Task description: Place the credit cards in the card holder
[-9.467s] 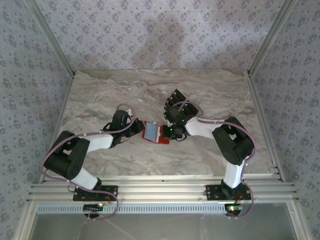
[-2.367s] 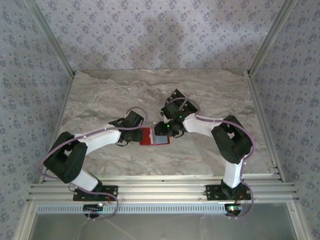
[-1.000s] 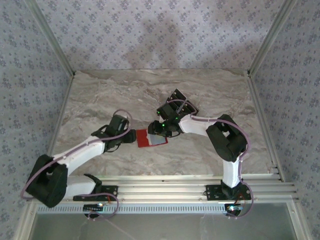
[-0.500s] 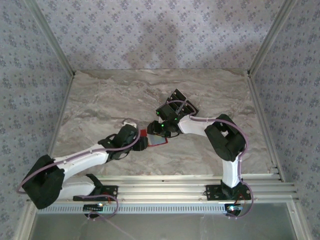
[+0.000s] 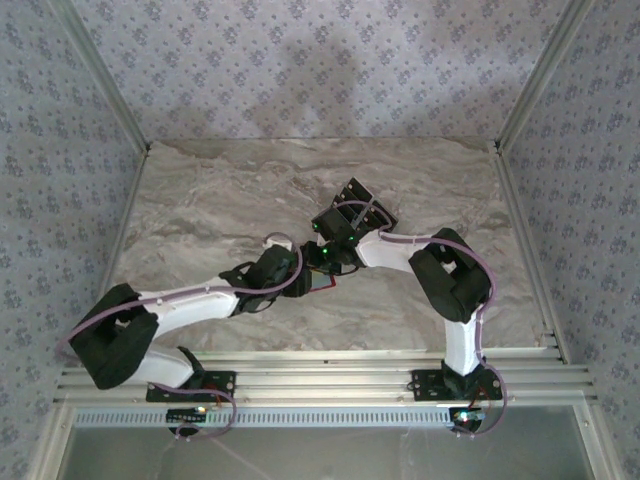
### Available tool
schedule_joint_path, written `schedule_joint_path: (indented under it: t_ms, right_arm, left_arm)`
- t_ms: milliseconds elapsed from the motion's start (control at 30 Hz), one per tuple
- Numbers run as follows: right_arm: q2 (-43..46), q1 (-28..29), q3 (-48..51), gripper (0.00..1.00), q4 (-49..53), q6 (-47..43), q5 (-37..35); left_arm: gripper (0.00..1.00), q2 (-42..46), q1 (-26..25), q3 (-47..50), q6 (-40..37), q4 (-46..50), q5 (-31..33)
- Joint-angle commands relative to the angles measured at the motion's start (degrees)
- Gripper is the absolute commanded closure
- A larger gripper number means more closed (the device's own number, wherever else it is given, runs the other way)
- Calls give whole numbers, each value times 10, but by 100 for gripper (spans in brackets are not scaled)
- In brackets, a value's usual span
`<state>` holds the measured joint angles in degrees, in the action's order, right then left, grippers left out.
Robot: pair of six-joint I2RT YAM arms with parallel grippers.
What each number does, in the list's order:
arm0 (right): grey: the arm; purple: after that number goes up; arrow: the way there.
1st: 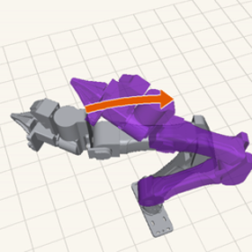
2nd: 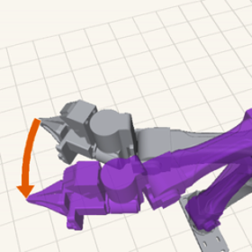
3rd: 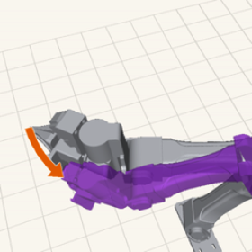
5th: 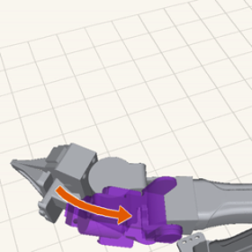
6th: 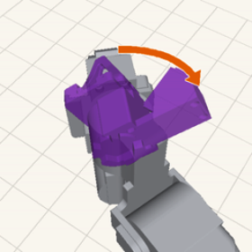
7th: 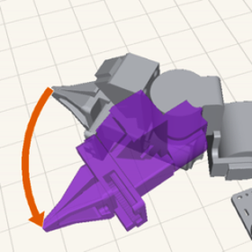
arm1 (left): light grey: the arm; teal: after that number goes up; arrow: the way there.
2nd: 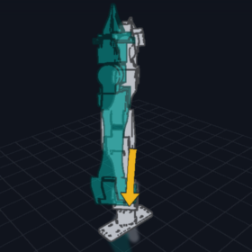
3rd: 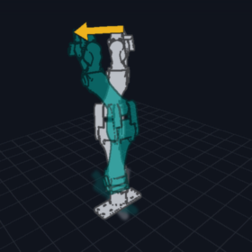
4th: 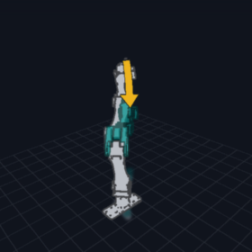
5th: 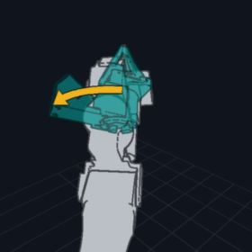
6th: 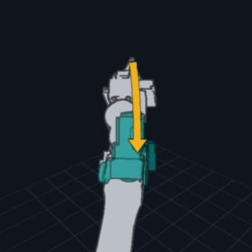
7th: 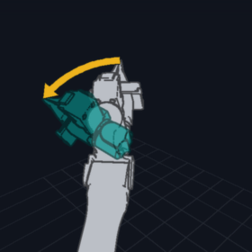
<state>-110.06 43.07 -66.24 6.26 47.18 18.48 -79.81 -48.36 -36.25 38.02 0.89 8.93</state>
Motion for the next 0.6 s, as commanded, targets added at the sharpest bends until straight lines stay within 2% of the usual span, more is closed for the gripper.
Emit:
schedule_joint_path:
  t_ms: [0,300,567]
  right_arm:
    - [-16,5,5,49,6,6,6]
    - [-17,4,4,49,7,6,9]
    - [-5,-4,-3,49,15,2,11]
  left_arm:
    - [31,-19,-6,-22,-8,-11,12]
    - [32,-64,-9,-41,-4,11,55]
    - [41,-85,-11,-48,0,42,71]
